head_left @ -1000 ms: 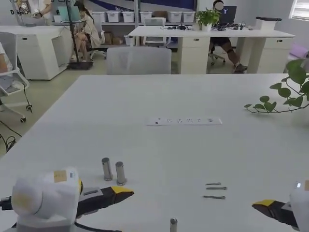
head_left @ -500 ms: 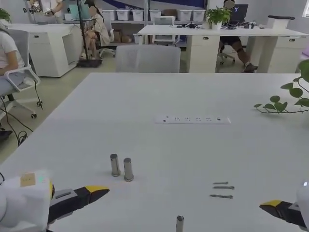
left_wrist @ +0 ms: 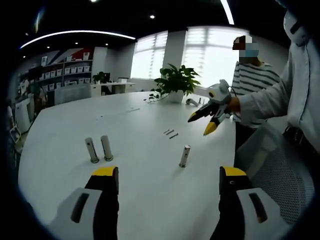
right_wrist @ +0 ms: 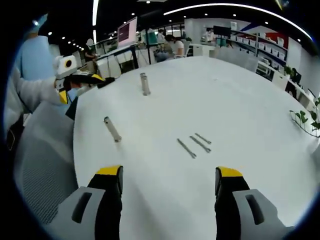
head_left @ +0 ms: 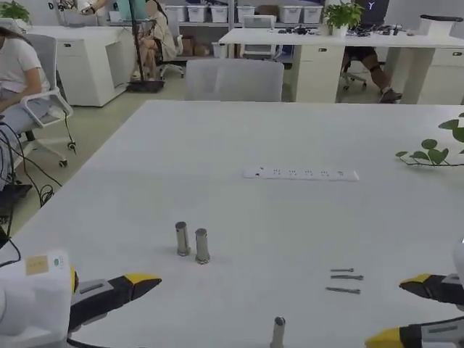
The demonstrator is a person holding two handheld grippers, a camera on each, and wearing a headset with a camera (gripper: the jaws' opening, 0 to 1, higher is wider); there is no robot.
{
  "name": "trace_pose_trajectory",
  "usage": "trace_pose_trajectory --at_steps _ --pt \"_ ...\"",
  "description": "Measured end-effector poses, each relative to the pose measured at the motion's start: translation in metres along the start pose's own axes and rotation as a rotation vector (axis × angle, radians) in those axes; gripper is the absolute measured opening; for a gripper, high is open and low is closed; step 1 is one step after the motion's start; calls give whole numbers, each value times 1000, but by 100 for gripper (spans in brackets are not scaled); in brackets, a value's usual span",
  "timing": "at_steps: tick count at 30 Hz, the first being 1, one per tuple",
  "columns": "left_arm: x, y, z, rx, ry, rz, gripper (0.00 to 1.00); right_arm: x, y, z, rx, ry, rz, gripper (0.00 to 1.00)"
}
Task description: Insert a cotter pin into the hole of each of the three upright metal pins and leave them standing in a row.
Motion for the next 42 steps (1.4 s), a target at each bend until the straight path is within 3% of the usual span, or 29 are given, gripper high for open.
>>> trace_pose_trajectory --at_steps 10,17,28,32,36,42 --pt "2 6 1 -13 7 -5 82 -28 -13 -27 -13 86 55 57" --pt "6 8 0 -17 13 8 82 -38 -25 -40 -27 139 89 46" --pt "10 7 -1 -7 11 18 80 -45 -44 -50 -56 265 167 23" --pt "11 7 -1 -5 12 22 80 -46 -50 -55 -64 340 226 20" --pt "13 8 0 -7 18 23 80 -52 -56 -55 -78 345 227 18" --pt "15 10 1 -15 23 22 80 -53 -64 -53 -112 426 291 14"
Point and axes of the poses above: the centre of the closed fingertips' face, and the gripper's own axes: y roughly backward along the fingers, z roughly to its left, x roughly out of its underside, the point moved 4 cm from there along y, roughly backward along the fingers, and after that the axes turned 7 degrees about -y, right-handed, at the moved point
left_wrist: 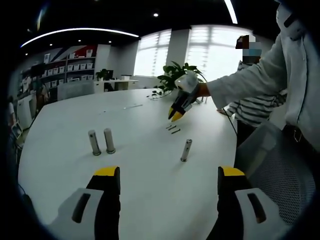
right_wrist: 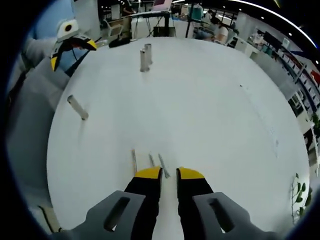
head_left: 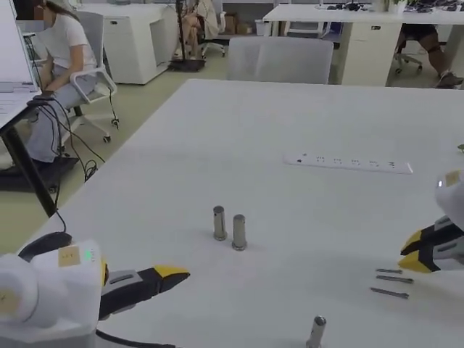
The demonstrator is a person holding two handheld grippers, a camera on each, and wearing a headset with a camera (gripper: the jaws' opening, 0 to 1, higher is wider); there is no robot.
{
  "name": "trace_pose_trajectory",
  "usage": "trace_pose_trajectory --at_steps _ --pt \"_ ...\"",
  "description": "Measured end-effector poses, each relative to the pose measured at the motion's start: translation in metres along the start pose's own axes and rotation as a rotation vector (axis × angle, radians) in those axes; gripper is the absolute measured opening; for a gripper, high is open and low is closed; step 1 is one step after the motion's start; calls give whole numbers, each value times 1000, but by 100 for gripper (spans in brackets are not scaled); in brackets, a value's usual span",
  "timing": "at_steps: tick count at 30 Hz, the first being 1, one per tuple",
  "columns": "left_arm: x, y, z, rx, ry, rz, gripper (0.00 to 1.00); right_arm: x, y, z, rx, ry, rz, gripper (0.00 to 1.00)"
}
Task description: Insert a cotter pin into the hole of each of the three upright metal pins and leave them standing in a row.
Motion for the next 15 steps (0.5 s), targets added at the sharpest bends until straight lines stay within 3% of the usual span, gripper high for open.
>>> trace_pose_trajectory --at_steps 5,15 --pt "1 1 0 -2 4 2 80 1 -9 2 -27 62 63 12" --pt "2 3 0 -5 7 5 79 1 -17 2 -63 85 105 11"
Point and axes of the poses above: the centre of the closed fingertips' face, and the gripper's own axes: y roughly backward along the fingers, z roughly to its left, x roughly out of its underside, the point moved 4 cm from there along y, roughly backward along the fingers, and after that the axes turned 7 degrees about -y, right-handed, at the moved point
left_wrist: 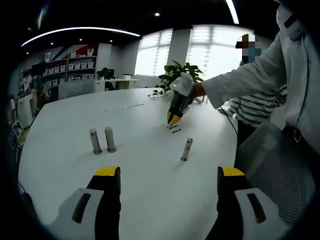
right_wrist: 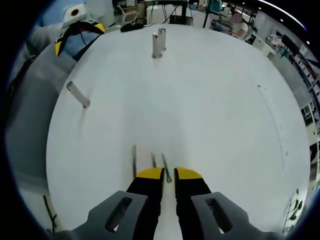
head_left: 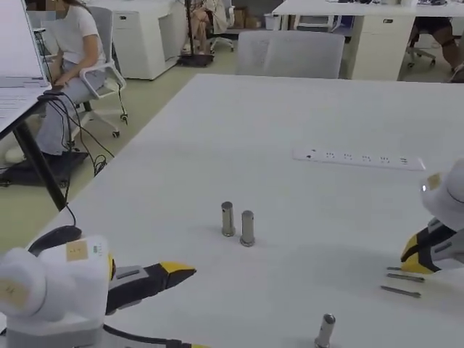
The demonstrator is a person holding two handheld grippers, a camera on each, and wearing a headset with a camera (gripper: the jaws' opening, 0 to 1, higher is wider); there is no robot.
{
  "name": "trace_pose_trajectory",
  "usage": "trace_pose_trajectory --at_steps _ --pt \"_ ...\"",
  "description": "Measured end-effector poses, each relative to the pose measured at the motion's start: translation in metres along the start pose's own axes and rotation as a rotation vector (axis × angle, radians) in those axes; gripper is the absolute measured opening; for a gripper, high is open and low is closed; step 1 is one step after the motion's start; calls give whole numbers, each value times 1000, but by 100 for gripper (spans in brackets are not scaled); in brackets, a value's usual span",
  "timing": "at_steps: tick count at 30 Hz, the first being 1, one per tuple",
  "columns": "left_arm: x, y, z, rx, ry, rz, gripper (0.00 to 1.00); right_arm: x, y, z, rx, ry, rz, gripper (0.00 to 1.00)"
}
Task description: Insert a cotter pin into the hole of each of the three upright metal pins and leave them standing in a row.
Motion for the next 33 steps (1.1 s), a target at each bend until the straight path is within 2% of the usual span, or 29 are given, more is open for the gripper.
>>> trace_pose_trajectory --at_steps 2,9,14,17,20,22,33 --pt "0 0 0 -1 0 -1 79 1 -1 2 -17 -2 5 11" --pt "1 0 -2 1 3 1 78 4 -3 2 -24 15 24 10" --pt "2 1 -2 -1 4 4 78 3 -5 3 -33 40 42 10" --pt "1 2 -1 -4 6 -1 78 2 -5 4 -50 81 67 9" --pt "1 3 -1 -6 6 0 78 -1 -6 7 -49 112 86 9" --pt "2 3 -1 -7 7 0 77 -1 -6 7 -37 158 99 7" --pt "0 2 -1 -6 8 -1 76 0 -6 8 -22 161 94 3"
Point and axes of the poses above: the centre of the closed fingertips' face, and the gripper's own axes: y roughly backward along the fingers, z roughly to its left, x roughly out of its underside, the point moved 4 cm from there along y, roughly backward along the fingers, and after that the axes turned 7 degrees about -y, right-handed, at the moved point
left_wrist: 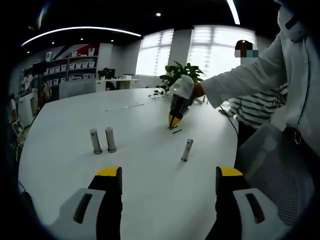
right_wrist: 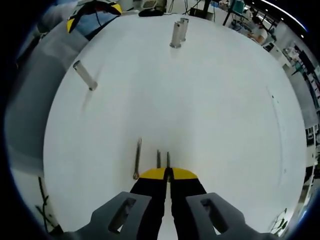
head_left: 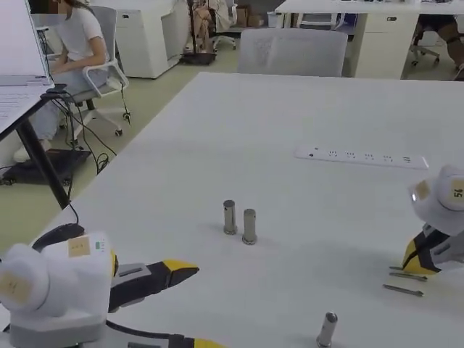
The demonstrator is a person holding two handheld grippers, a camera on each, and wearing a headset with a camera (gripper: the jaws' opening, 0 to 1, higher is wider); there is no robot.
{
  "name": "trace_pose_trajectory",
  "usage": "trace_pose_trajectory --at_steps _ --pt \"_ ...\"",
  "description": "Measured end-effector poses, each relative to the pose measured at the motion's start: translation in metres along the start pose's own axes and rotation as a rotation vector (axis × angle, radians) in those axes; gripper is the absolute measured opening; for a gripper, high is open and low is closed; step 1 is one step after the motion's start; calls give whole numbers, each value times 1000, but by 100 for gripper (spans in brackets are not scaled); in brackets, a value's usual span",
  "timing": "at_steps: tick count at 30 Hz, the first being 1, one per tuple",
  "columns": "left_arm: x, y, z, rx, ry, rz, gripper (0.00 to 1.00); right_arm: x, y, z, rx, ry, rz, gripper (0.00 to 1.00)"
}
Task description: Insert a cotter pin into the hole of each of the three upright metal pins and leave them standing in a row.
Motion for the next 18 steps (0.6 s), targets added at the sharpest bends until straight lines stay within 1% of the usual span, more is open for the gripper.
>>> trace_pose_trajectory --at_steps 4,12,18 --pt "1 1 0 0 -1 7 76 0 0 0 8 11 -4 2" --pt "-1 0 1 -1 -2 2 75 -2 4 -3 28 11 -24 2" --pt "-1 -1 1 1 -2 1 75 -1 4 -3 29 9 -24 2"
Point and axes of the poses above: the centre of the closed fingertips' face, and the gripper's own axes: y roughly backward along the fingers, z roughly to its left, x roughly out of its underside, the point moved 4 cm from there along y, roughly backward along the fingers, and after that the axes turned 7 degrees about -y, right-handed, at the moved point
